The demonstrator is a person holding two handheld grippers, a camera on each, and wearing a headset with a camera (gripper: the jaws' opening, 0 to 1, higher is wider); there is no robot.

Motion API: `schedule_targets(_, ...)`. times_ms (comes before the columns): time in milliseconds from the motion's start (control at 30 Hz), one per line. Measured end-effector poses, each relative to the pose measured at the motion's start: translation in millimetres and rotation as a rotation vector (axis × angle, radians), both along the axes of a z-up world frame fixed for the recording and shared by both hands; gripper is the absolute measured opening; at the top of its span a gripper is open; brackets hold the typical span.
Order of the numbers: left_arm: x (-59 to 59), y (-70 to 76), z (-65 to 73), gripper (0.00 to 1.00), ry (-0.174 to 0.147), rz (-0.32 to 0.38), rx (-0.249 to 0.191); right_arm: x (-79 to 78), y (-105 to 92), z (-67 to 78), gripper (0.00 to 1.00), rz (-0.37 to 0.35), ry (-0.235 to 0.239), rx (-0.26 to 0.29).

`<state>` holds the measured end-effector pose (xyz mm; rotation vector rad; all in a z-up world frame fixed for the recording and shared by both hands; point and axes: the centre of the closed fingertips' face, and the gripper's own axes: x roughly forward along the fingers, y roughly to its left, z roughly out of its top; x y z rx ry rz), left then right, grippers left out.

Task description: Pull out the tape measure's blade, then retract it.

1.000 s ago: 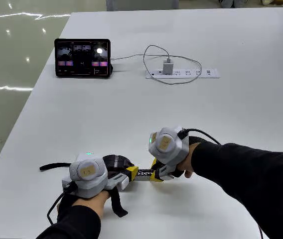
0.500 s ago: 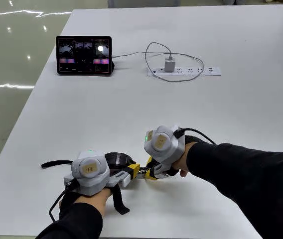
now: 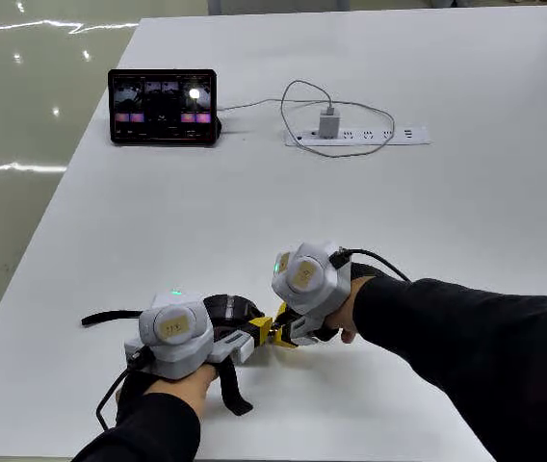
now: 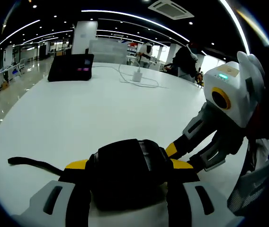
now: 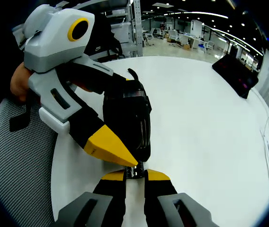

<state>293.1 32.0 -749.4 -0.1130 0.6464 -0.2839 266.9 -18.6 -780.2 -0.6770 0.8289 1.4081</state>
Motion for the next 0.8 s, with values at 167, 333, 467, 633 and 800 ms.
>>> schedule_targets(167,-0.1,0.1,-0.1,0.60,0.001,-0.002,0.000,-0.1,-0.1,-0.3,0.10,0.012,-0.004,-0.002)
schedule_targets(333,-0.1,0.0,-0.3,0.60,-0.001,-0.003,0.000,-0.3,2.4,-0.8,0.10,0.013,-0.001,0.000)
schedule_targets(467,-0.3,-0.3,-0.3,0.60,0.000,-0.004,0.001,0.0,3.9,-0.9,0.10,0.016,-0.001,0.004)
schedule_targets(633,0.1,-0.4,-0.1,0.60,-0.004,-0.003,0.002,-0.1,3.8,-0.9,0.10,0.012,0.006,0.012)
schedule_targets(800,0.1,-0.5,0.0,0.60,-0.006,-0.002,0.003,-0.3,4.2,-0.9,0.10,0.014,0.004,0.010)
